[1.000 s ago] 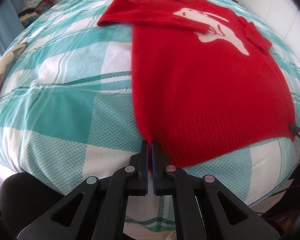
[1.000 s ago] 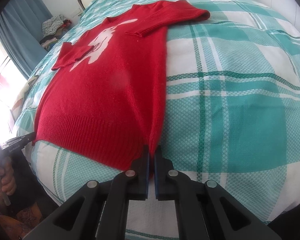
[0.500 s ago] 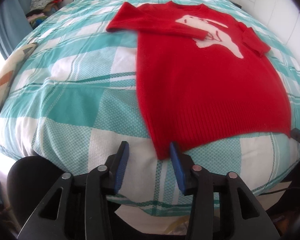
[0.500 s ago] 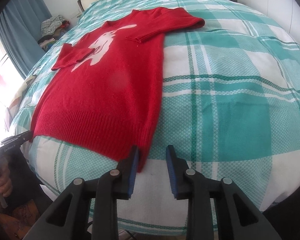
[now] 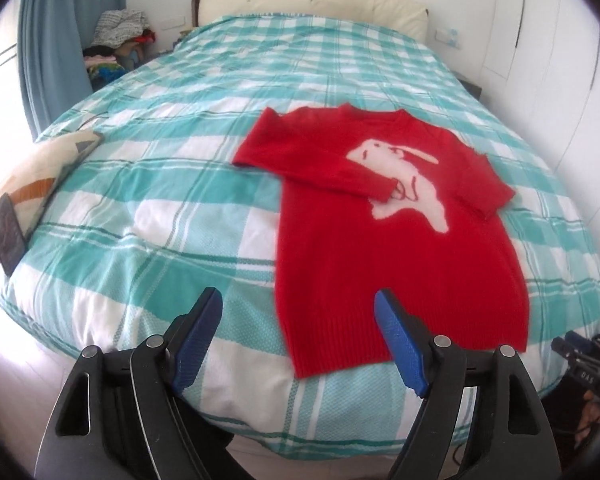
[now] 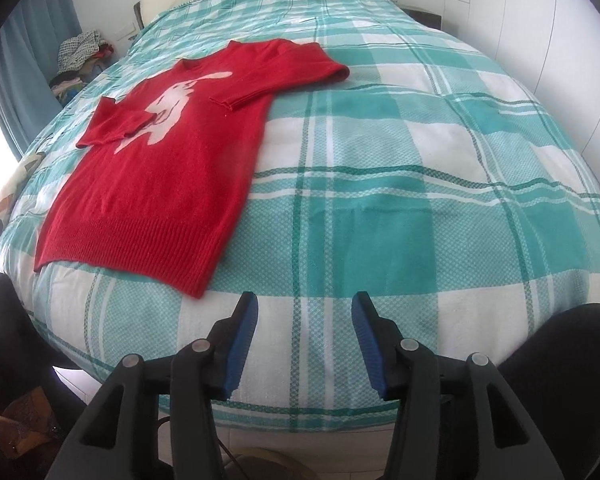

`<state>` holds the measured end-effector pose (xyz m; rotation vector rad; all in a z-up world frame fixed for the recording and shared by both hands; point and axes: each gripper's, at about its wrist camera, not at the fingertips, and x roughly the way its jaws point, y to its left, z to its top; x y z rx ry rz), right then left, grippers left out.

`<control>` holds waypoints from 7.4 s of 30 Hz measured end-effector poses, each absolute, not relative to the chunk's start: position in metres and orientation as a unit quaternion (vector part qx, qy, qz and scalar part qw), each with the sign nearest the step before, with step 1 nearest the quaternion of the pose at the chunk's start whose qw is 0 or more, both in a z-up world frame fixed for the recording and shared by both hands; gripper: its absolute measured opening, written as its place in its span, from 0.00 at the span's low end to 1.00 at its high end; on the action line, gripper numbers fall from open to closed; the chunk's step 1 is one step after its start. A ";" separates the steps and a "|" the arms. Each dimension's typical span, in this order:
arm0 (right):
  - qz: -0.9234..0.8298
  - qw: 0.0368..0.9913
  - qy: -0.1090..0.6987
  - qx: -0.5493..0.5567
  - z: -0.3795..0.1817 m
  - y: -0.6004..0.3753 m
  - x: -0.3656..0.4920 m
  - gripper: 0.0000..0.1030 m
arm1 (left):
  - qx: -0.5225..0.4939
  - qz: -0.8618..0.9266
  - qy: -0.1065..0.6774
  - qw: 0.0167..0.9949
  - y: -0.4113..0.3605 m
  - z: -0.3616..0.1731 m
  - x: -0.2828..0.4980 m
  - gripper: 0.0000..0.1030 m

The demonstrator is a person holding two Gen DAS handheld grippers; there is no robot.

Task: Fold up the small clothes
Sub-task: 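Pull the hem toward the grippers to straighten the body, then open both, then move the right gripper to the folded sleeve cuff and grasp it, then pull the sleeve outward from the body with the right gripper, release, then move the left gripper over the sweater toward the other sleeve, then grasp the other sleeve cuff with the left gripper, then pull the sleeve outward from the body with the left gripper, open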

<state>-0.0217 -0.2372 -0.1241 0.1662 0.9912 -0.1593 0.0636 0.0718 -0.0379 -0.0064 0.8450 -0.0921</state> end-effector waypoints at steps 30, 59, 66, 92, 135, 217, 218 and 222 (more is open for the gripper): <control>-0.072 0.896 0.438 0.011 -0.099 -0.222 -0.008 0.57 | -0.044 0.059 0.361 0.930 0.101 -0.092 0.104 0.87; 0.037 0.909 0.382 -0.160 -0.064 -0.195 0.117 0.59 | -0.049 0.078 0.356 0.930 0.109 -0.091 0.102 0.87; 0.090 0.877 0.422 -0.210 -0.133 -0.164 0.214 0.58 | -0.052 0.085 0.362 0.927 0.113 -0.094 0.104 0.87; -0.208 0.866 0.389 0.234 -0.097 -0.541 0.122 0.07 | -0.060 0.091 0.393 0.913 0.114 -0.109 0.113 0.87; -0.100 0.971 0.219 0.000 -0.066 -0.309 0.031 0.76 | 0.010 0.066 0.409 0.910 0.077 -0.121 0.116 0.93; -0.064 0.960 0.271 -0.030 -0.093 -0.281 0.058 0.76 | -0.257 0.238 0.427 0.834 0.352 -0.130 0.271 0.02; -0.064 0.960 0.272 -0.031 -0.093 -0.281 0.058 0.76 | -0.263 0.239 0.429 0.830 0.353 -0.135 0.269 0.02; -0.068 0.959 0.273 -0.029 -0.094 -0.283 0.058 0.76 | -0.250 0.245 0.440 0.827 0.348 -0.150 0.272 0.02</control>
